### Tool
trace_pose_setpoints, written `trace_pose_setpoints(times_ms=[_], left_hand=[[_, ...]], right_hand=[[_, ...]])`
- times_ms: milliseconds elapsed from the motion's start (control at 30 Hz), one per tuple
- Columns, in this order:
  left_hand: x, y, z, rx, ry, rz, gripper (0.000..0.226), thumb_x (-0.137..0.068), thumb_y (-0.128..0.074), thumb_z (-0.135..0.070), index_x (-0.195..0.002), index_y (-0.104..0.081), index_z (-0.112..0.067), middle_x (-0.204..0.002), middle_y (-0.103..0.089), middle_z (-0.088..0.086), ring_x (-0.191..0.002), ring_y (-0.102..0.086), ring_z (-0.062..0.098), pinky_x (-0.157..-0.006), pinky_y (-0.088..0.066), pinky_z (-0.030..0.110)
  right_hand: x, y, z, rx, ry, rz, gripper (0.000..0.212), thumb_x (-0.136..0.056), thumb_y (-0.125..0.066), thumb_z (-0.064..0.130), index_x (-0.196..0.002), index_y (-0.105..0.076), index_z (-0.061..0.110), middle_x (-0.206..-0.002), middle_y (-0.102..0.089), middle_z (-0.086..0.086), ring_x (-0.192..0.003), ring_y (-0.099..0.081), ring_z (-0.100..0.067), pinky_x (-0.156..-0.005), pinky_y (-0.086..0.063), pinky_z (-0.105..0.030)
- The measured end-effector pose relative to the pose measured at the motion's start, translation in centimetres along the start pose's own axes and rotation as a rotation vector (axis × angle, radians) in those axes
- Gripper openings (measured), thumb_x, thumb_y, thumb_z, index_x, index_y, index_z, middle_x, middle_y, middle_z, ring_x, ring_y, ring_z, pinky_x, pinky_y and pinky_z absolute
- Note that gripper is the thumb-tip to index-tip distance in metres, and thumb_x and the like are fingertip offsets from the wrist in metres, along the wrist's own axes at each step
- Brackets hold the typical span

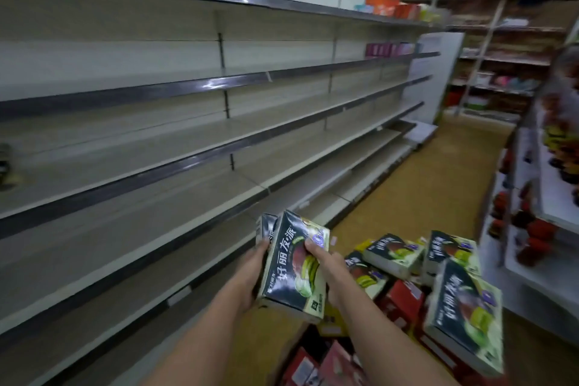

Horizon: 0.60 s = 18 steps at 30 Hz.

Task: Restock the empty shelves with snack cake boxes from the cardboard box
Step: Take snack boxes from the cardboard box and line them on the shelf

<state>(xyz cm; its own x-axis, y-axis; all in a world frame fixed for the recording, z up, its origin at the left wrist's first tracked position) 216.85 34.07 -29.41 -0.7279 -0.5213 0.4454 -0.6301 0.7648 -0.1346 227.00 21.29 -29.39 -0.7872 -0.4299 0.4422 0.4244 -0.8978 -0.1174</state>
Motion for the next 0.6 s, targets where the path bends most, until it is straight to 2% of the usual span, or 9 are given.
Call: trace_pose_setpoints(times_ms=[100, 167, 233, 333, 400, 467, 500, 600], left_hand=[[1.5, 4.8, 0.2, 0.044, -0.030, -0.167, 0.061, -0.088, -0.048, -0.063, -0.120, -0.062, -0.013, -0.106, -0.069, 0.016, -0.091, -0.067, 0.035, -0.078, -0.052, 0.043], [3.1, 7.7, 0.0, 0.084, -0.077, -0.243, 0.054, -0.093, -0.043, -0.056, -0.117, -0.062, -0.012, -0.100, -0.070, 0.015, -0.080, -0.065, 0.029, -0.071, -0.050, 0.035], [4.5, 10.4, 0.0, 0.153, -0.101, -0.277, 0.049, -0.096, -0.042, -0.051, -0.112, -0.063, -0.009, -0.093, -0.072, 0.017, -0.078, -0.067, 0.030, -0.069, -0.052, 0.037], [6.3, 14.6, -0.1, 0.229, -0.143, -0.362, 0.049, -0.097, -0.043, -0.049, -0.112, -0.063, -0.007, -0.094, -0.072, 0.020, -0.079, -0.070, 0.032, -0.064, -0.055, 0.036], [8.1, 17.1, -0.4, 0.254, -0.172, -0.403, 0.042, -0.098, -0.043, -0.044, -0.106, -0.062, -0.008, -0.084, -0.073, 0.017, -0.068, -0.069, 0.028, -0.054, -0.055, 0.033], [9.7, 19.3, -0.3, 0.225, -0.176, -0.409, 0.035, -0.099, -0.043, -0.040, -0.098, -0.061, -0.010, -0.072, -0.073, 0.012, -0.059, -0.068, 0.025, -0.054, -0.055, 0.033], [10.6, 20.4, -0.2, 0.192, -0.167, -0.407, 0.035, -0.099, -0.044, -0.040, -0.097, -0.062, -0.011, -0.071, -0.073, 0.011, -0.061, -0.068, 0.026, -0.059, -0.054, 0.034], [12.4, 24.1, 0.4, 0.063, -0.130, -0.409, 0.045, -0.097, -0.045, -0.047, -0.106, -0.065, -0.008, -0.092, -0.073, 0.016, -0.083, -0.069, 0.033, -0.074, -0.055, 0.040]], right_hand=[[0.5, -3.5, -1.0, -0.102, -0.061, 0.081, 0.036, -0.088, -0.065, 0.033, -0.108, -0.063, 0.003, -0.090, -0.069, -0.016, -0.078, -0.067, -0.030, -0.070, -0.055, -0.038], [1.2, -6.0, -1.8, -0.155, -0.134, 0.164, 0.043, -0.091, -0.057, 0.041, -0.109, -0.065, 0.002, -0.087, -0.070, -0.018, -0.073, -0.067, -0.029, -0.064, -0.053, -0.035], [1.9, -8.8, -2.7, -0.214, -0.207, 0.289, 0.051, -0.093, -0.050, 0.047, -0.109, -0.064, 0.000, -0.087, -0.072, -0.020, -0.071, -0.070, -0.031, -0.063, -0.057, -0.037], [3.6, -12.6, -3.4, -0.256, -0.260, 0.452, 0.056, -0.097, -0.039, 0.049, -0.093, -0.064, -0.001, -0.073, -0.072, -0.019, -0.056, -0.069, -0.028, -0.048, -0.056, -0.032], [5.1, -15.4, -3.6, -0.252, -0.272, 0.514, 0.055, -0.096, -0.040, 0.049, -0.092, -0.064, 0.000, -0.072, -0.071, -0.019, -0.055, -0.069, -0.029, -0.047, -0.055, -0.031], [6.3, -18.2, -3.9, -0.236, -0.263, 0.568, 0.052, -0.096, -0.041, 0.046, -0.091, -0.064, 0.000, -0.070, -0.071, -0.018, -0.053, -0.068, -0.028, -0.047, -0.055, -0.031], [7.1, -19.8, -4.2, -0.203, -0.261, 0.598, 0.051, -0.097, -0.042, 0.045, -0.089, -0.064, 0.000, -0.069, -0.071, -0.018, -0.053, -0.068, -0.028, -0.047, -0.055, -0.032], [9.3, -24.4, -5.1, -0.109, -0.245, 0.688, 0.044, -0.093, -0.049, 0.042, -0.090, -0.067, 0.003, -0.076, -0.071, -0.017, -0.060, -0.069, -0.028, -0.060, -0.054, -0.033]])
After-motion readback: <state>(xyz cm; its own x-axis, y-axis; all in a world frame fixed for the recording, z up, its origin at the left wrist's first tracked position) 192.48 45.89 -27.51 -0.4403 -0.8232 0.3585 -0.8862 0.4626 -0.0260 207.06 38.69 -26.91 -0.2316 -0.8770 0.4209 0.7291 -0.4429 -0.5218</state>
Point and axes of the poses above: each hand's wrist, its own x-axis away from the middle knuckle, its own y-axis out of the back of the hand, z = x × y, the point moved 6 cm from there along -x, towards the middle knuckle
